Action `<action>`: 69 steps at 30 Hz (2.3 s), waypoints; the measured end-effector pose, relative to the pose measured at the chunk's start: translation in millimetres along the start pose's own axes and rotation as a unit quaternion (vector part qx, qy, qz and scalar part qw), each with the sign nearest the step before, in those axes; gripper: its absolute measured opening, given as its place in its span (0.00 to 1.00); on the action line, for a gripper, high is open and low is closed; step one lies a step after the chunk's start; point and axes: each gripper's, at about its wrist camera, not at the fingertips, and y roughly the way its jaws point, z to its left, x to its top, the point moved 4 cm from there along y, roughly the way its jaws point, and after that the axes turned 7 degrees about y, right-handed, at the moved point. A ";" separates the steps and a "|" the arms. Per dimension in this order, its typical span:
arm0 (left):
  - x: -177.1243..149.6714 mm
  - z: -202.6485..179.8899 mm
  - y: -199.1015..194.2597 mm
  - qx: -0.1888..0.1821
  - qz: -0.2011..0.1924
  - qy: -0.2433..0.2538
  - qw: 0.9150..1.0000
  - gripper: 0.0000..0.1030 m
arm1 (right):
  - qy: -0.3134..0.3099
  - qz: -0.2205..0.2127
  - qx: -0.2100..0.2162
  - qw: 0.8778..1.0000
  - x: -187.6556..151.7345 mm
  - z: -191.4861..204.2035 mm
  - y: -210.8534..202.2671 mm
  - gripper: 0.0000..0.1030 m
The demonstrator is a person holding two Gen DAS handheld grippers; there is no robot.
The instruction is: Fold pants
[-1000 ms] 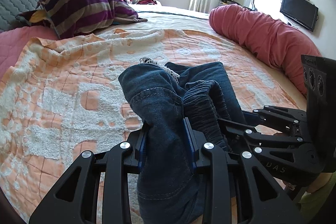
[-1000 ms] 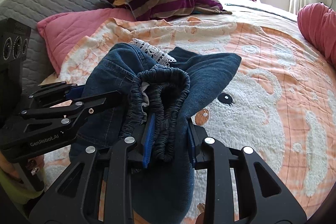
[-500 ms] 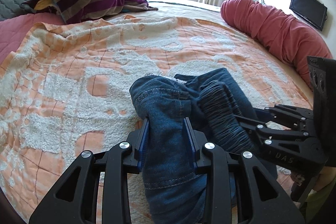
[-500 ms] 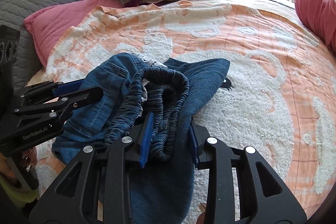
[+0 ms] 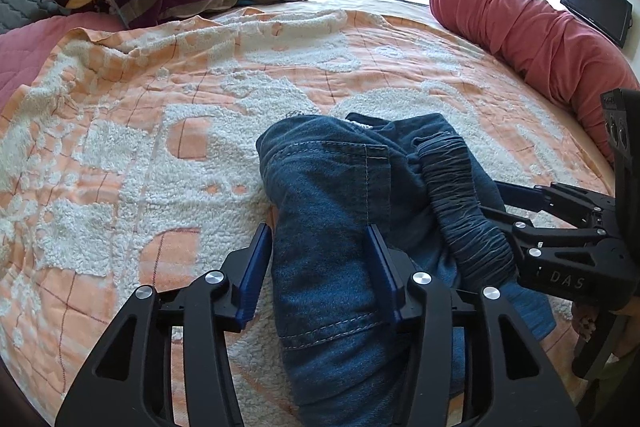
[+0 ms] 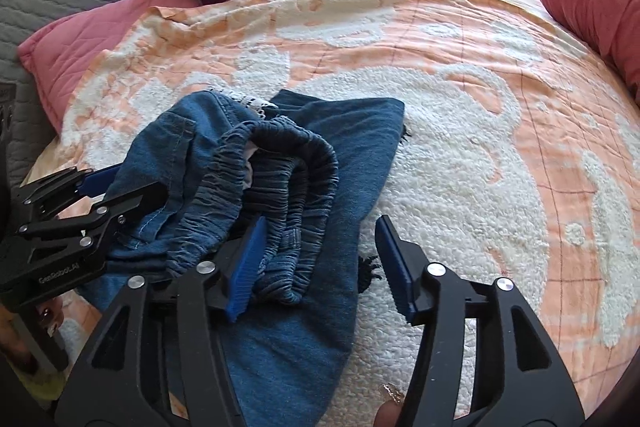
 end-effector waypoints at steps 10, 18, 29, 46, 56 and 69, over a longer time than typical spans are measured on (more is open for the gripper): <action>-1.3 4.7 1.5 0.005 -0.002 -0.006 1.000 0.58 | 0.003 -0.008 -0.010 1.000 -1.4 -1.8 -0.4 0.57; 1.3 3.2 -8.3 0.002 -0.010 -0.008 1.000 0.73 | 0.001 -0.030 -0.011 0.999 0.0 -0.4 -16.7 0.71; 1.5 -5.4 -57.3 0.020 -0.049 0.000 0.999 0.94 | 0.006 -0.096 -0.007 0.995 -2.5 10.2 -69.3 0.90; -29.7 -10.5 -148.5 0.028 -0.081 -0.018 0.996 0.96 | -0.011 -0.162 0.005 0.987 -25.4 38.7 -156.9 0.91; -55.0 -22.0 -171.9 0.035 -0.076 -0.008 0.996 0.96 | -0.004 -0.149 0.005 0.989 -54.7 41.8 -176.2 0.91; -87.7 -31.7 -174.5 0.041 -0.060 -0.013 0.997 0.96 | -0.005 -0.126 -0.001 0.992 -93.3 41.4 -177.2 0.91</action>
